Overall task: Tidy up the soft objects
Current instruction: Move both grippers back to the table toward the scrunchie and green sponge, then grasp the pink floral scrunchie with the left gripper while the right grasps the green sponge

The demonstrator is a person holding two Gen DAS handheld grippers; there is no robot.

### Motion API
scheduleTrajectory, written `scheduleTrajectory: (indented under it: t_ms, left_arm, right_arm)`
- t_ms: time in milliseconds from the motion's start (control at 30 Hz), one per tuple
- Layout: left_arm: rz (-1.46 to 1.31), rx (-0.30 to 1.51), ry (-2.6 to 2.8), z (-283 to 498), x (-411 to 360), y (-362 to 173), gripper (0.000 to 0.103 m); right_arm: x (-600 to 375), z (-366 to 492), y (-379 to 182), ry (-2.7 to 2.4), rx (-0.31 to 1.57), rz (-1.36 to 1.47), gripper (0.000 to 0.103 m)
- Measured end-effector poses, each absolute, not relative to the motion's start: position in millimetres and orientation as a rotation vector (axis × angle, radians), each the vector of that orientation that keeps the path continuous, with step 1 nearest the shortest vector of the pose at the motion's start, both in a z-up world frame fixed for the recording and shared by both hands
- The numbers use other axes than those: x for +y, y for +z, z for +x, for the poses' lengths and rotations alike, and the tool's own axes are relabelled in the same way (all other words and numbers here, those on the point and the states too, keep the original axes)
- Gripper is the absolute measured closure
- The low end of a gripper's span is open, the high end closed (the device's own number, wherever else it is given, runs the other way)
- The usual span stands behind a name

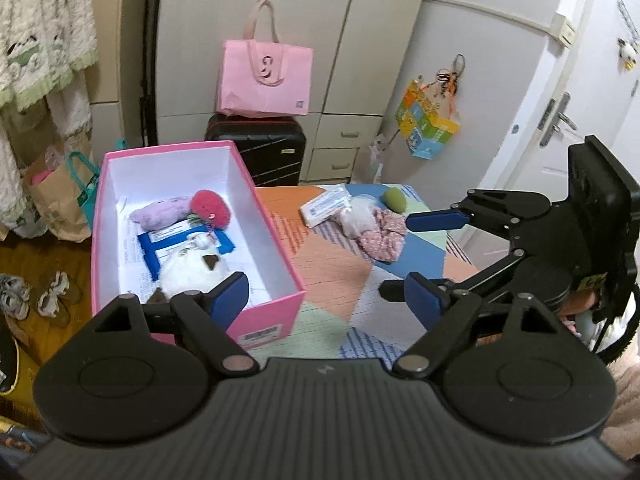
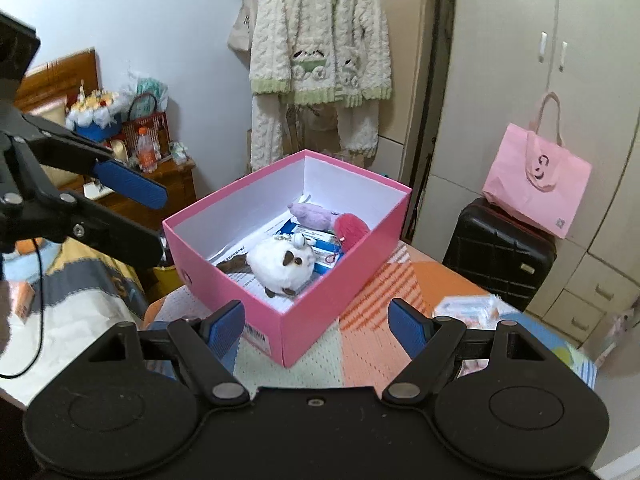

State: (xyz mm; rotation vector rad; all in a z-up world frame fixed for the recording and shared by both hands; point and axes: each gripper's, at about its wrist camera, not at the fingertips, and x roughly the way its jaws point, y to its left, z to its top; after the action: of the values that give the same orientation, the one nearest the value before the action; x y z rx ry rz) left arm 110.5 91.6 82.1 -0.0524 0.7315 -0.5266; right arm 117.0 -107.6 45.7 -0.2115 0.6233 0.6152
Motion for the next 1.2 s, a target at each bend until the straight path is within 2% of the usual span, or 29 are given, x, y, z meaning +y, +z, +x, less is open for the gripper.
scheduleTrajectory:
  t_ms: [300,467,633,900,1200]
  left_arm:
    - [-0.003,0.775,-0.630,118.3,37.0,56.9,0.018]
    - [0.036,0.696,-0.672,127.5,3.0,39.6,0.018]
    - [0.047,0.636,-0.677,145.7,-26.4,20.0,0.018]
    - [-0.008,0.636,-0.691,178.1,-58.1,-18.3,0.018]
    - [-0.018,0.615,-0.697,204.3,-93.8,-47.5,0.018]
  right_arm:
    - [-169.9,97.2,28.5,0.523,0.611,-0.129,0.020]
    - [-199.5,101.9,21.6,0.476,0.604,-0.093,0.020]
    - [-227.5,113.3,12.1,0.407,0.574,-0.073,0.020]
    - [-257.9,144.6,-13.0,0.304,0.489,-0.080,0.020]
    - [-297.7,182.9,-26.5,0.279,0.416,0.036,0.020]
